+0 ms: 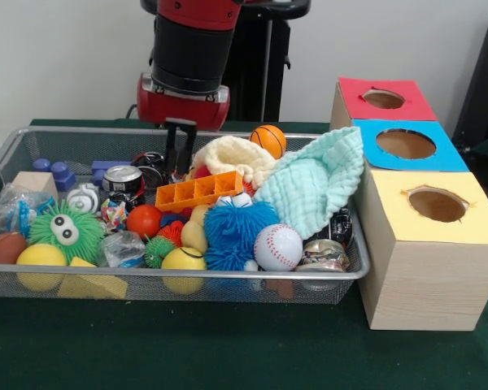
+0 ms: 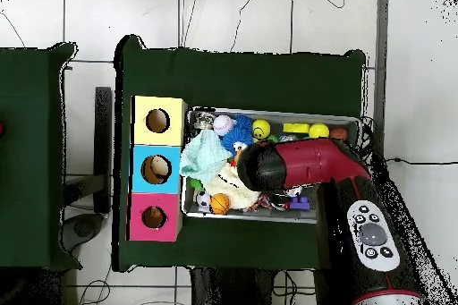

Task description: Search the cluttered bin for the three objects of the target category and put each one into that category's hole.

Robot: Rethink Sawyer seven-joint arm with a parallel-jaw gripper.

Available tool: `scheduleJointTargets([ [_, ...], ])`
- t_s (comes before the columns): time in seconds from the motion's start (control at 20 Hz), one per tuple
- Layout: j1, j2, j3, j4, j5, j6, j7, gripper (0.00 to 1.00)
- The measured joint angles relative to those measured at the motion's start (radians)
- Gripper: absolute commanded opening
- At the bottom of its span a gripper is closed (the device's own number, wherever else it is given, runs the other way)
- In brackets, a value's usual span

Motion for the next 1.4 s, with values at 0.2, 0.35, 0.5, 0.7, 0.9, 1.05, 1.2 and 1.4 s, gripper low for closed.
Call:
scheduleJointTargets([
  [0.2, -0.017, -0.005, 0.018, 0.004, 0.003, -0.003, 0.0, 1.0],
  [0.35, -0.041, -0.007, 0.04, 0.009, 0.005, -0.01, 0.0, 1.0],
  [0.5, -0.077, -0.006, 0.069, 0.018, 0.004, -0.032, 0.0, 1.0],
  [0.7, -0.107, -0.002, 0.095, 0.026, 0.003, -0.068, 0.0, 1.0],
  [0.9, -0.122, 0.012, 0.112, 0.029, 0.002, -0.12, 0.0, 1.0],
  [1.05, -0.126, 0.028, 0.114, 0.03, -0.003, -0.162, 0.0, 1.0],
  [1.2, -0.126, 0.05, 0.114, 0.032, -0.015, -0.214, 0.0, 1.0],
  [1.4, -0.126, 0.072, 0.114, 0.035, -0.026, -0.258, 0.0, 1.0],
])
